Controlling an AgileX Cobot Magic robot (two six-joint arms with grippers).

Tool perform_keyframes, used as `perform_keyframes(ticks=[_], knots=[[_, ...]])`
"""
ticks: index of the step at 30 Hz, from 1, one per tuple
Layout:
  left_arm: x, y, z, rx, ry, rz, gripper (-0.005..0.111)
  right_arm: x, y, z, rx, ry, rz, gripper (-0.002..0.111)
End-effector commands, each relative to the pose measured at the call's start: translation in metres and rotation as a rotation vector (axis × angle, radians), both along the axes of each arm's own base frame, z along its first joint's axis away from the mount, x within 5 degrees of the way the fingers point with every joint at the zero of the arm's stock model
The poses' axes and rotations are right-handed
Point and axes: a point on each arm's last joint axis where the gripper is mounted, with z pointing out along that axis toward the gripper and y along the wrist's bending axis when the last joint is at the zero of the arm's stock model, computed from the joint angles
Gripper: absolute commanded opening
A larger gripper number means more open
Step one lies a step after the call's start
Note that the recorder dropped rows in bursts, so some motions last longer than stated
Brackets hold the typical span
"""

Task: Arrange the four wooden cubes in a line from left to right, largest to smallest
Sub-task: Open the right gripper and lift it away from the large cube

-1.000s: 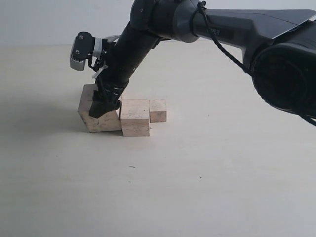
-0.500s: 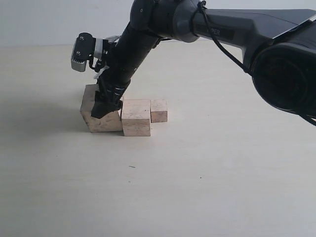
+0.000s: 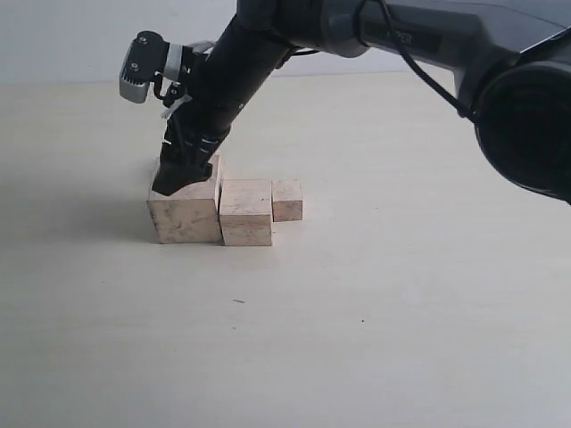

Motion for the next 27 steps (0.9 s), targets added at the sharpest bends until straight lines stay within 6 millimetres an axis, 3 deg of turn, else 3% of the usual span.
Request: perform_keyframes(ticks=[1,4,9,14,22,27], knots=[[0.000,0.000,0.000,0.000,-0.013,0.001,0.000,0.002,-0.007,0.035,0.056,-0.030,-0.036,0.080],[0.000,0.000,0.000,0.000,-0.013,0.001,0.000,0.010,-0.011,0.051,0.102,-0.044,-0.147,0.079],[0.000,0.000,0.000,0.000,-0.013,0.001,0.000,0.038,-0.021,0.064,0.227,0.053,-0.547,0.074],[0.000,0.000,0.000,0.000,-0.013,0.001,0.000,0.052,-0.023,0.064,0.290,-0.014,-0.615,0.069],[0.000,0.000,0.000,0.000,-0.013,0.001,0.000,0.065,-0.017,0.027,0.288,-0.024,-0.665,0.069],[0.000,0.000,0.000,0.000,-0.013,0.001,0.000,0.071,-0.013,0.004,0.294,0.063,-0.765,0.073]])
